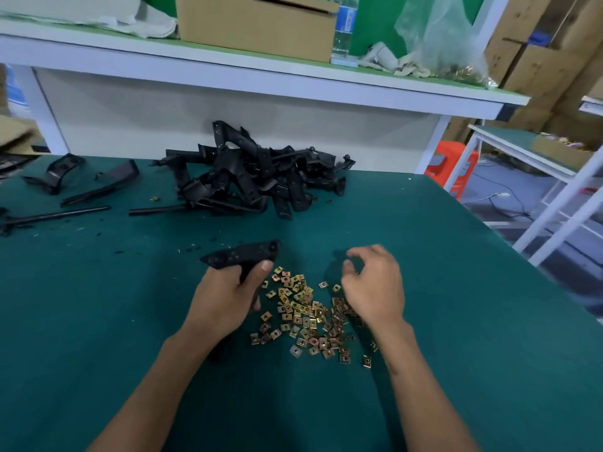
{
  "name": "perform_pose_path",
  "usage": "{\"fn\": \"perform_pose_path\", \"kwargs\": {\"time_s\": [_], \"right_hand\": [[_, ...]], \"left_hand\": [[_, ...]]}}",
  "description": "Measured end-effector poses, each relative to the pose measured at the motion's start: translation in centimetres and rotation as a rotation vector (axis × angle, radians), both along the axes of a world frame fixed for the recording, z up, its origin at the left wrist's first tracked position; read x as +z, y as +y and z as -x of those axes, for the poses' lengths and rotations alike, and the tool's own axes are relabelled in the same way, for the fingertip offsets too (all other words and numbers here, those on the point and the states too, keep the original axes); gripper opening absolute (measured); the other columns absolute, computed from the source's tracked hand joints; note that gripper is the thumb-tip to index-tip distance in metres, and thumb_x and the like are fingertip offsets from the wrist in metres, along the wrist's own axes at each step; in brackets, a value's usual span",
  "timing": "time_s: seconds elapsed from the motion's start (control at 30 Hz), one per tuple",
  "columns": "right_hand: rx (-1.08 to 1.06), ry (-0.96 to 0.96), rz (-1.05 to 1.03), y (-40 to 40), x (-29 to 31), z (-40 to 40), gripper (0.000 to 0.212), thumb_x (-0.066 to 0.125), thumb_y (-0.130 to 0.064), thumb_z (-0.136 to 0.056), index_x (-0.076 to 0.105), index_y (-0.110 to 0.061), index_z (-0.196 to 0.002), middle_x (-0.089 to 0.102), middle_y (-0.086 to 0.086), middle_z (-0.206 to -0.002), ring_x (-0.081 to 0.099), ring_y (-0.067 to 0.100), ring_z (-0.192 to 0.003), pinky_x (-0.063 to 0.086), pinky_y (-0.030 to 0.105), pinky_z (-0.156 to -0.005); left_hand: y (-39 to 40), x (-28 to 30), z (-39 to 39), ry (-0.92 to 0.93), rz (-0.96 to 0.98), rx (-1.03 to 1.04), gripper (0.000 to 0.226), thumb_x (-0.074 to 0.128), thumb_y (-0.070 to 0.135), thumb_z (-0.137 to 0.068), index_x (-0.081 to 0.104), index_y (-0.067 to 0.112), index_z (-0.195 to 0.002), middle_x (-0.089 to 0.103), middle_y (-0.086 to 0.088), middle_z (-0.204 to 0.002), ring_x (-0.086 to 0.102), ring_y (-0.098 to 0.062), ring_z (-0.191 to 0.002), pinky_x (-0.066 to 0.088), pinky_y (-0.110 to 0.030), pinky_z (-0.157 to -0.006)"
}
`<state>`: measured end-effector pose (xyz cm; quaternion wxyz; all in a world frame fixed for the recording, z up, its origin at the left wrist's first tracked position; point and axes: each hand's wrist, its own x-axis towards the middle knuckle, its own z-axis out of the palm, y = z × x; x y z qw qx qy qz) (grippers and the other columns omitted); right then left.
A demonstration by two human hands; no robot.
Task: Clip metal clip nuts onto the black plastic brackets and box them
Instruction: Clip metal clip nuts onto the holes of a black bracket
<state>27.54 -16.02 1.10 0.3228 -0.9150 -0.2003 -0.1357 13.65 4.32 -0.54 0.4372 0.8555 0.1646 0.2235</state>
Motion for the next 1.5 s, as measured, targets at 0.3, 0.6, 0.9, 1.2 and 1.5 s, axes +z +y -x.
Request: {"fn": "perform_pose_path", "kwargs": {"time_s": [0.3, 0.6, 0.9, 1.2, 1.5], "right_hand": [[-0.019, 0.197, 0.129, -0.2, -1.8, -3.4, 0.022, 0.056, 0.0, -0.096, 0.074, -0.008, -0.106, 0.066, 0.011, -0.111, 0.063, 0.027, -0.101, 0.051, 0.033, -0.091], [0.219, 0.159, -0.145, 2.2, -0.5, 0.0, 0.024, 0.059, -0.008, -0.101, 0.068, -0.029, -0.094, 0.064, -0.012, -0.099, 0.058, -0.005, -0.091, 0.041, 0.006, -0.078], [0.329, 0.569, -0.787, 5.5, -0.3, 3.6, 0.028, 0.055, -0.004, -0.104, 0.075, -0.022, -0.101, 0.069, -0.01, -0.08, 0.064, 0.006, -0.084, 0.053, 0.039, -0.092], [0.337, 0.689, -1.089, 5.3, 0.1, 4.1, 0.017, 0.066, 0.007, -0.092, 0.076, -0.007, -0.092, 0.076, 0.009, -0.085, 0.071, 0.017, -0.084, 0.055, 0.031, -0.082], [0.38, 0.63, -0.937, 4.8, 0.0, 4.0, 0.02, 0.075, 0.009, -0.084, 0.078, -0.011, -0.083, 0.076, 0.012, -0.084, 0.072, 0.021, -0.085, 0.057, 0.035, -0.087]], "left_hand": [[-0.5, 0.0, -0.5, 0.214, -0.66, 0.014, 0.083, 0.017, 0.096, -0.07, 0.061, 0.042, -0.115, 0.064, 0.011, -0.095, 0.066, -0.017, -0.087, 0.051, -0.031, -0.066], [-1.9, -1.1, -0.4, 0.258, -0.777, 0.186, 0.064, 0.033, 0.089, -0.081, 0.046, 0.026, -0.074, 0.066, 0.001, -0.074, 0.066, -0.025, -0.068, 0.036, -0.031, -0.055], [-2.8, -0.5, -0.2, 0.252, -0.841, 0.213, 0.056, 0.058, 0.074, -0.084, 0.062, 0.019, -0.077, 0.07, -0.006, -0.071, 0.068, -0.032, -0.063, 0.033, -0.03, -0.053], [-3.6, 0.2, 0.2, 0.238, -0.923, 0.251, 0.05, 0.077, 0.063, -0.076, 0.06, 0.017, -0.068, 0.066, -0.003, -0.06, 0.064, -0.027, -0.047, 0.026, -0.025, -0.049], [-4.1, -0.5, 0.2, 0.234, -0.956, 0.247, 0.049, 0.07, 0.068, -0.08, 0.06, 0.02, -0.071, 0.067, -0.002, -0.06, 0.064, -0.026, -0.046, 0.026, -0.025, -0.048]]}}
